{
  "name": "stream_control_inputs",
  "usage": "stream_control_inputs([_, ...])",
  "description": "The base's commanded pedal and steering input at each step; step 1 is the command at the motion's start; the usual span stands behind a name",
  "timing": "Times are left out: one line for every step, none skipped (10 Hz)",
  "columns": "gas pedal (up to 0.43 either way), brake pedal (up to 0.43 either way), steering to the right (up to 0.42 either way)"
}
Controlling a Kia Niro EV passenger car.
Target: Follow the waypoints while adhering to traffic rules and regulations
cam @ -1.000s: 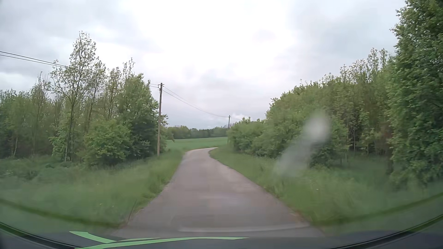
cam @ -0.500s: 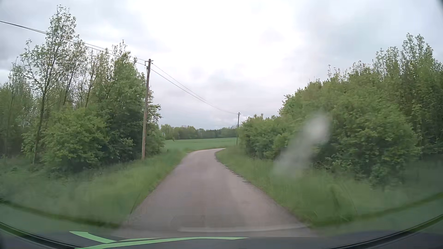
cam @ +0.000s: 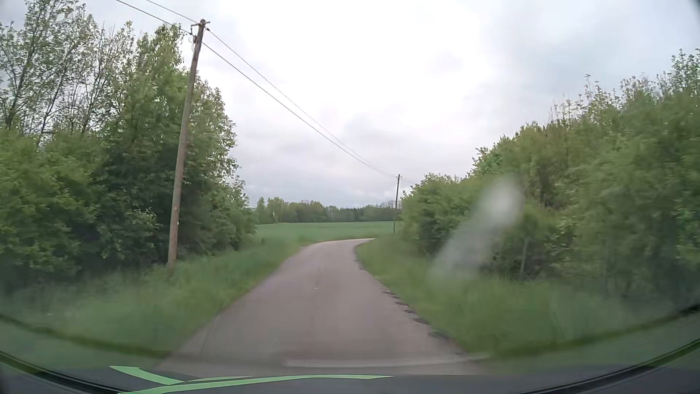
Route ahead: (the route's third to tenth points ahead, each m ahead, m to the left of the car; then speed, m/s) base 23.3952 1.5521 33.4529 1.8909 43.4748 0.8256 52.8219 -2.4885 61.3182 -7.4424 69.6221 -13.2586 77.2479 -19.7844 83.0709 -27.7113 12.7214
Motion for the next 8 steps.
stream_control_inputs([0.0,0.0,-0.022])
stream_control_inputs([0.0,0.0,-0.021])
stream_control_inputs([0.0,0.0,-0.02])
stream_control_inputs([0.0,0.0,-0.018])
stream_control_inputs([0.0,0.0,-0.015])
stream_control_inputs([0.0,0.0,-0.012])
stream_control_inputs([0.0,0.0,-0.01])
stream_control_inputs([0.0,0.0,-0.008])
